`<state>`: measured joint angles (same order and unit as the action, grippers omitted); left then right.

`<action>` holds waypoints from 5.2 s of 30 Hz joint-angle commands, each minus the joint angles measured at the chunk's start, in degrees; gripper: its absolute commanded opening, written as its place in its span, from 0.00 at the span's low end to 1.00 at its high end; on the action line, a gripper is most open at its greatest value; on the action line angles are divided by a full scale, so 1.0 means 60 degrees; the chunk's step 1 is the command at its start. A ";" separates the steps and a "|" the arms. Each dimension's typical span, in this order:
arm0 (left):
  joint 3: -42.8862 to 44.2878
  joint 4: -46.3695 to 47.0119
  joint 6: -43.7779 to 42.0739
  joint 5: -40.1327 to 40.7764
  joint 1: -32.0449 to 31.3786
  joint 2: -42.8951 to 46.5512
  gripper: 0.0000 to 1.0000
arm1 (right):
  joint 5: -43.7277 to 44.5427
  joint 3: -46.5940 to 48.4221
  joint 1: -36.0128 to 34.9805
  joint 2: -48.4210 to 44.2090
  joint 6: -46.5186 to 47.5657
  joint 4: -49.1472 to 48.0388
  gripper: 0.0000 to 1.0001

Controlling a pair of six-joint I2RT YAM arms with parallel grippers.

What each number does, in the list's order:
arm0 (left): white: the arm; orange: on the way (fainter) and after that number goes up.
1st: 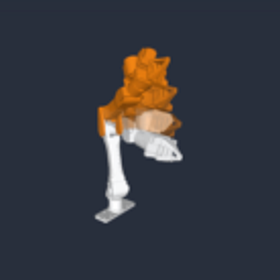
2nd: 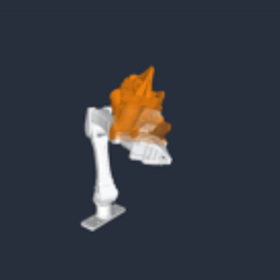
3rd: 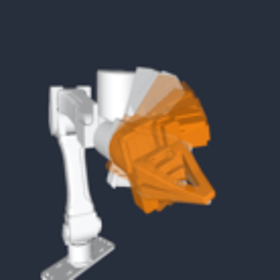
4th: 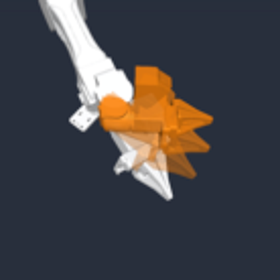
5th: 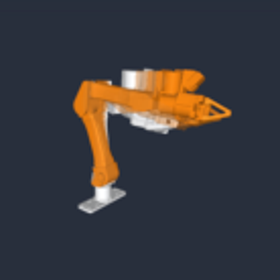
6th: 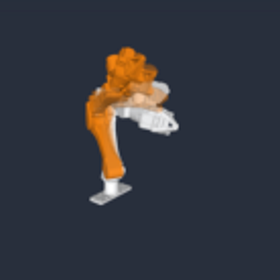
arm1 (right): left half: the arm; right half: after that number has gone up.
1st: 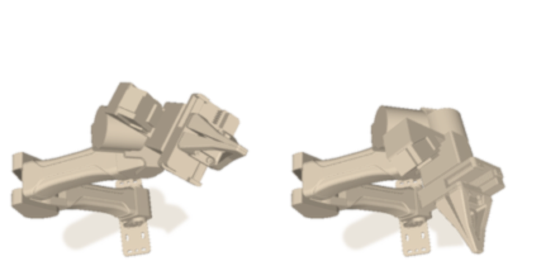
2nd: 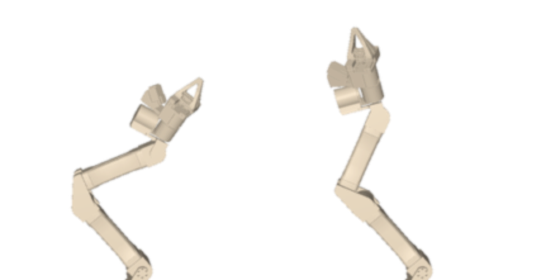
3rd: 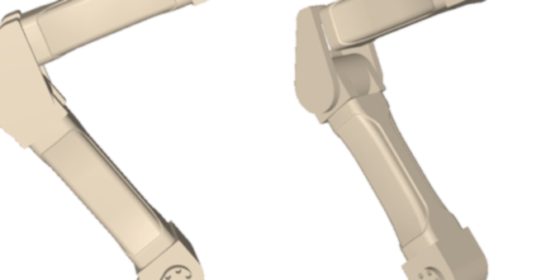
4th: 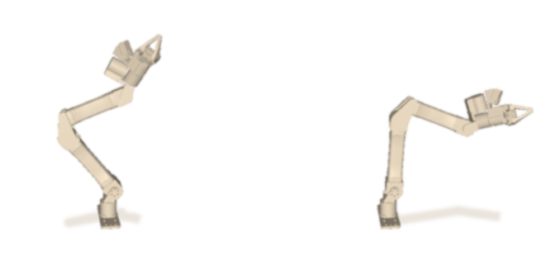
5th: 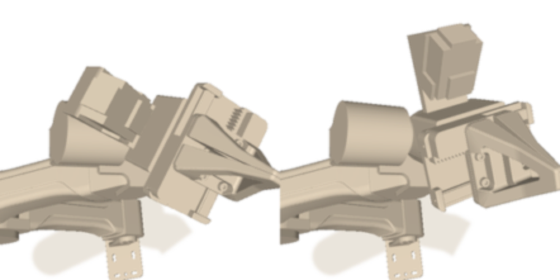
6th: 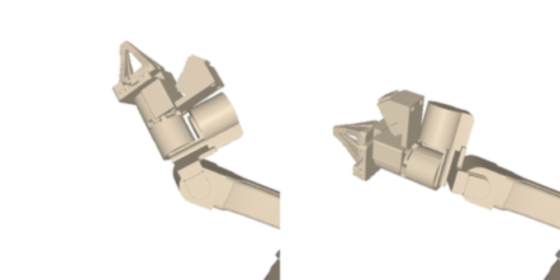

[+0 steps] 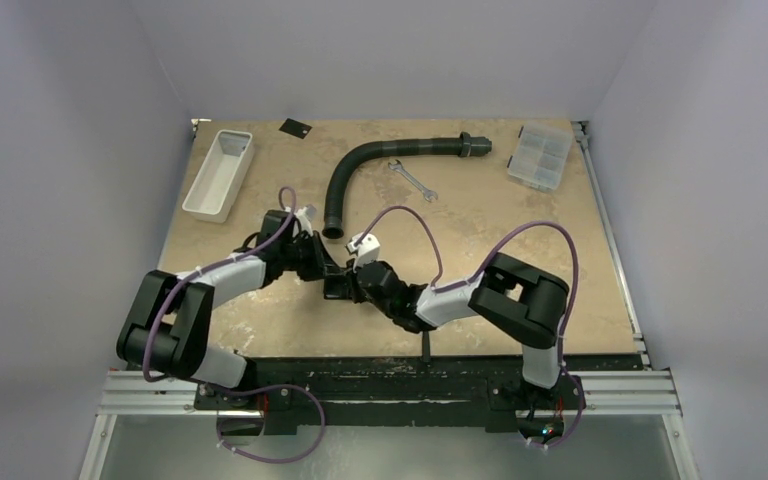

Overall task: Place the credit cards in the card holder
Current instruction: Close the card holder at the center of the board, then move the card holder to the center of the board, then reset both arms

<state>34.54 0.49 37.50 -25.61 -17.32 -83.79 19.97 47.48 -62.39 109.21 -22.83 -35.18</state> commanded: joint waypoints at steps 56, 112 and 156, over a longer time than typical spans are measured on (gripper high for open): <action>-0.2640 0.1573 0.1648 -0.0909 -0.1084 0.2181 0.45 | -0.4493 -0.0934 0.1990 -0.4200 -0.0853 0.5598 0.81; 0.0561 -0.4130 -0.0140 0.2554 0.0807 0.4905 0.55 | 0.2459 0.3697 -0.0146 -0.0144 -0.0194 0.8714 0.59; 0.0735 -0.3471 -0.0401 0.1314 0.0803 0.4772 0.56 | 0.1665 0.2298 0.5890 -0.3198 -0.2368 1.1136 0.91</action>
<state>36.69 -21.98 35.75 -16.12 -12.80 -55.92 25.15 57.49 -27.03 82.81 -34.46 29.71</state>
